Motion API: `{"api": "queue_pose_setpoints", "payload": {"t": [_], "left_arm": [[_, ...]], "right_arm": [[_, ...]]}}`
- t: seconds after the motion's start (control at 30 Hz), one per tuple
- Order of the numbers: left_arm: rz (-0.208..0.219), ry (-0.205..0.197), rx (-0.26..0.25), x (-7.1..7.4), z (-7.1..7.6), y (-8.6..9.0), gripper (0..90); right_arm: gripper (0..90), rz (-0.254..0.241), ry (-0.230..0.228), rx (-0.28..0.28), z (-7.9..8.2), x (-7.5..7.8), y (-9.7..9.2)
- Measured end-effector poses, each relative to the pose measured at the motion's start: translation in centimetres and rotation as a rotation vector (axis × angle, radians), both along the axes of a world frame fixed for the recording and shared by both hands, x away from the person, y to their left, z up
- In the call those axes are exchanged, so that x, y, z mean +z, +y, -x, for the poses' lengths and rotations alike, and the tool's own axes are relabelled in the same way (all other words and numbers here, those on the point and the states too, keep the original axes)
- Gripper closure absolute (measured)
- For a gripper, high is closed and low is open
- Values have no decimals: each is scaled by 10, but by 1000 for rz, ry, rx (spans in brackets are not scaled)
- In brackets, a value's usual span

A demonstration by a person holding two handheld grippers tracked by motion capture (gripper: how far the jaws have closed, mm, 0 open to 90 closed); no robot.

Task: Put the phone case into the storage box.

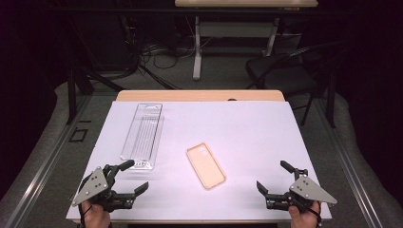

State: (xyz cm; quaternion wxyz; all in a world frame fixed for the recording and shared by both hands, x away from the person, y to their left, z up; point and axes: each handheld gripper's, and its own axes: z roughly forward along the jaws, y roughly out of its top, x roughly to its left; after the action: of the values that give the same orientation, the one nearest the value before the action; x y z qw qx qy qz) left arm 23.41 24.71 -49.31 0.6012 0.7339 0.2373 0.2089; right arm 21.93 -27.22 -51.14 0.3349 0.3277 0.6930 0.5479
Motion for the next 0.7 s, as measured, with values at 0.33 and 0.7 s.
{"api": "queue_pose_setpoints", "payload": {"t": [0.33, 0.7], "left_arm": [[-8, 10, -5, 0, 2, -1, 161], [-23, 51, 8, 1, -2, -4, 161]], "right_arm": [[0, 18, 6, 19, 1, 3, 3], [0, 34, 58, 33, -1, 7, 7]]}}
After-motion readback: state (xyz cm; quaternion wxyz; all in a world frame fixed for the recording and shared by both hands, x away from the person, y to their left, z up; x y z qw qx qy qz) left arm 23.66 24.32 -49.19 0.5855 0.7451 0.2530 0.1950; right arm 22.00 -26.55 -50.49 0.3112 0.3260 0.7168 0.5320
